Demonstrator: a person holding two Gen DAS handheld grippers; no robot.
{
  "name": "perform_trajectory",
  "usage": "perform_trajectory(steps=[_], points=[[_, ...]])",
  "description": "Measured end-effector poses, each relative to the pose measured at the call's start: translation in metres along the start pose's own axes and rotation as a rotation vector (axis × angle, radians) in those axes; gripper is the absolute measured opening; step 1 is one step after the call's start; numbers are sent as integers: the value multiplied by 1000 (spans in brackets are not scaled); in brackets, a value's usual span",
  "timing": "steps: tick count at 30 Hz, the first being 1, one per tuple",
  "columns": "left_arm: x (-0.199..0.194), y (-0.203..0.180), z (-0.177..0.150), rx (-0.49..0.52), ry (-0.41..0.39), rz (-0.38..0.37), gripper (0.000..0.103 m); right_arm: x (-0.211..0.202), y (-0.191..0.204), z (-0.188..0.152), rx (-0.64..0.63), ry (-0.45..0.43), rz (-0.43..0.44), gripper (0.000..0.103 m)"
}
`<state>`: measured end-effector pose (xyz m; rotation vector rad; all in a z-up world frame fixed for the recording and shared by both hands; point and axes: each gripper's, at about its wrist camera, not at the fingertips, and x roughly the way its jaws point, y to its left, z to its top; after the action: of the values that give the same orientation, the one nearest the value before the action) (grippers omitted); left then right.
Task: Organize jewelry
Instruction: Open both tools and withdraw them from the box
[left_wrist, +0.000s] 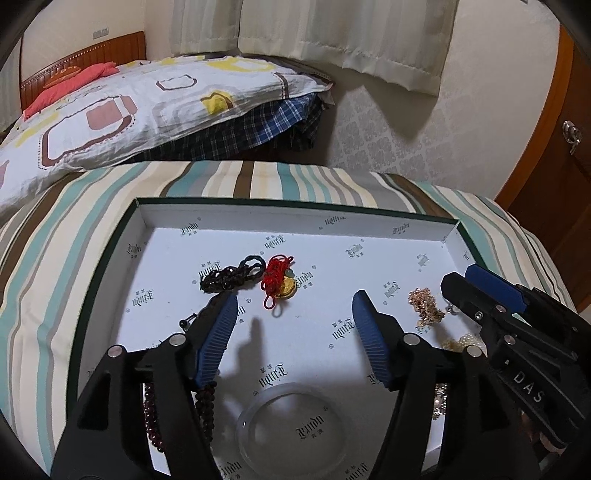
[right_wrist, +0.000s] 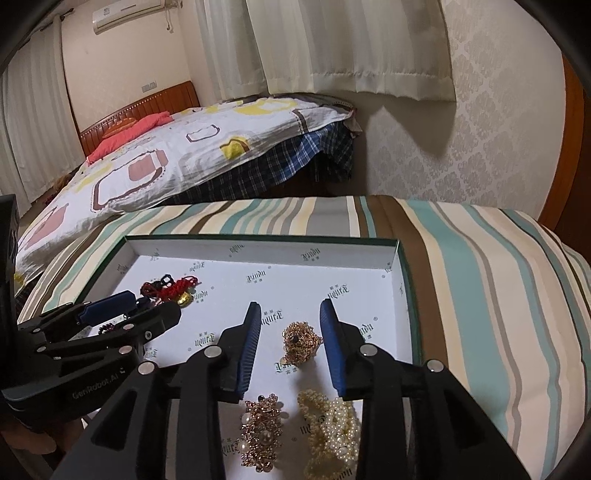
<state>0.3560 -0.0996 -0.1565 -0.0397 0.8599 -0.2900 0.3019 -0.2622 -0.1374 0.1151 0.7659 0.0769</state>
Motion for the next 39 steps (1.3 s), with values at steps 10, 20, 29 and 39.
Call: perform_trajectory(steps=[10, 20, 29, 39], points=[[-37, -4, 5, 21, -90, 33, 68, -26, 3, 8, -13, -52, -7, 40], [-83, -3, -14, -12, -145, 18, 71, -69, -5, -5, -5, -102, -36, 44], [-111, -1, -62, -45, -133, 8, 71, -92, -14, -63, 25, -48, -76, 44], [-118, 2, -105, -53, -69, 19, 71, -90, -15, -119, 28, 60, -86, 44]])
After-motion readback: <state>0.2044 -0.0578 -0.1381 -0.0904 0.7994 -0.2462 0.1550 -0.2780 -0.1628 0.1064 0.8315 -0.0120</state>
